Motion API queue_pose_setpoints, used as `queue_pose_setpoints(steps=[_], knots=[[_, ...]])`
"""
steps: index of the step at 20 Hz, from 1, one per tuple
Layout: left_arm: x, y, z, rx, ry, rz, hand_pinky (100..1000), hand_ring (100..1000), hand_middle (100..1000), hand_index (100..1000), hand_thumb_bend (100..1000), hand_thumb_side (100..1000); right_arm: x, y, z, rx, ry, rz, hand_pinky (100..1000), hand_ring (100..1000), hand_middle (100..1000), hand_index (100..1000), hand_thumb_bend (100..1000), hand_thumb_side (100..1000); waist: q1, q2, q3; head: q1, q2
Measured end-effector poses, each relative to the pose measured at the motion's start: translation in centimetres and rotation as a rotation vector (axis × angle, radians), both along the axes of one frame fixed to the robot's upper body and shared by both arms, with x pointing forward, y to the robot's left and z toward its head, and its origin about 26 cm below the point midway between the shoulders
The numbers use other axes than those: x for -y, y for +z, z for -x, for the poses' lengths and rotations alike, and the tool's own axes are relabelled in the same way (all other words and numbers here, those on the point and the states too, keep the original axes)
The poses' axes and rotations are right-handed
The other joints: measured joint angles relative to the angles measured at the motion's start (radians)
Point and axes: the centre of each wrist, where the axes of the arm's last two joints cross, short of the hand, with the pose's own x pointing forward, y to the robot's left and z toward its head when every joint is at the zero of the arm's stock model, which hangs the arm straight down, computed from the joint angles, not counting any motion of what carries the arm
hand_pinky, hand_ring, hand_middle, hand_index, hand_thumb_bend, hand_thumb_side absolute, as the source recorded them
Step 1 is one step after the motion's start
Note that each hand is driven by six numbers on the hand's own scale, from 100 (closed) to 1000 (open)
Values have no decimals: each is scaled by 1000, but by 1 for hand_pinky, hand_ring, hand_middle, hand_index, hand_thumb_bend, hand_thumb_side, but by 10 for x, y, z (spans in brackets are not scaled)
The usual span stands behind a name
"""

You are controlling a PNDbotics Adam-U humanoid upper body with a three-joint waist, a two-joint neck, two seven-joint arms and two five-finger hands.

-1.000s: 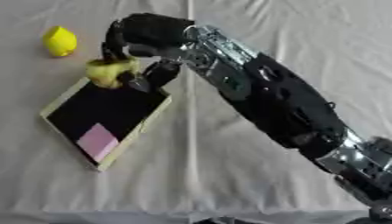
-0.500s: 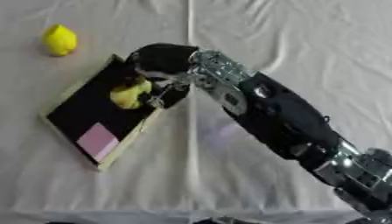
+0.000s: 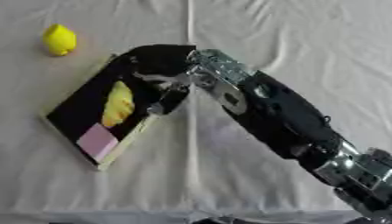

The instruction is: Pick up objects on the table and place them in the box.

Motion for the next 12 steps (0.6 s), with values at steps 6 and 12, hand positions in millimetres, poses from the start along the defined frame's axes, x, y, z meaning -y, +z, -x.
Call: queue_pose_setpoints(steps=[6,12], knots=[[0,0,0,-2,-2,-1,794,751,700,874,253,359,7,38,10,26,2,-147,922,921,838,923,100,100,3,-6,-10,6,0],[1,0,0,-9,-6,-2,794,751,701,874,247,362,45,99,22,0,-26,-416,921,911,815,897,100,100,8,-14,-24,17,0]])
